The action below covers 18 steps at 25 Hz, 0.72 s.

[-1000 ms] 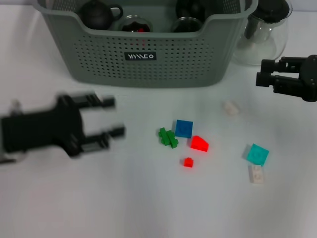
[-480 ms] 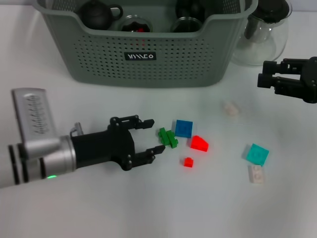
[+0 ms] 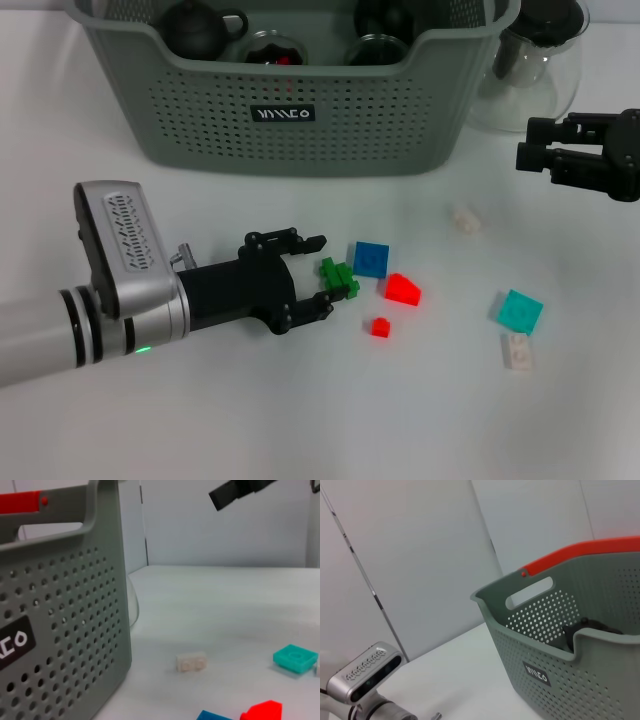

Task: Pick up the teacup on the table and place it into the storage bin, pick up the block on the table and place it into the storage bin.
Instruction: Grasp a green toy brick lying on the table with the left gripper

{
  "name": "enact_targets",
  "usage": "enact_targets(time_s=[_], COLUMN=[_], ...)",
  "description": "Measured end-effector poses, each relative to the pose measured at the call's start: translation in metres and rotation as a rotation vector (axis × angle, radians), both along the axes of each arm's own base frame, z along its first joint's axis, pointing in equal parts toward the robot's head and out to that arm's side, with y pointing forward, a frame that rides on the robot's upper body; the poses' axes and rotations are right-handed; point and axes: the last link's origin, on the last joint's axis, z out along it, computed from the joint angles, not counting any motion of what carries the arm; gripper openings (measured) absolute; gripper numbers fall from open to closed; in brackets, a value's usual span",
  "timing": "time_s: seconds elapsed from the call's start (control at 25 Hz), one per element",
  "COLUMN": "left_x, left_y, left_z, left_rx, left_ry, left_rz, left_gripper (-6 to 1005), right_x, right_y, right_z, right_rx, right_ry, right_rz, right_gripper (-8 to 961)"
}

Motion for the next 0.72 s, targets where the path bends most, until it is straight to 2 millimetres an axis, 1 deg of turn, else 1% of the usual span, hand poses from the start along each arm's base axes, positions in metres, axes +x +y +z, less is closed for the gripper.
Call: enact_targets(time_s=[0.4,0.72], left_x=[0.002,0.000], left_y=[0.001,0.002], left_z=[-0.011,-0.012], left_rx=[0.016,0.020], left_ry=[0.045,0.059], left_rz=[-0.030,-0.027], left_gripper=[525,507], right_x=[-0.002,-0.002], right_y=[0.002,0.002], right_z=[0.000,0.000], right_rx=[-0.003,-0.004], right_ry=[0.000,0.000], right_rz=[0.002,0.003], right_gripper=[489,490])
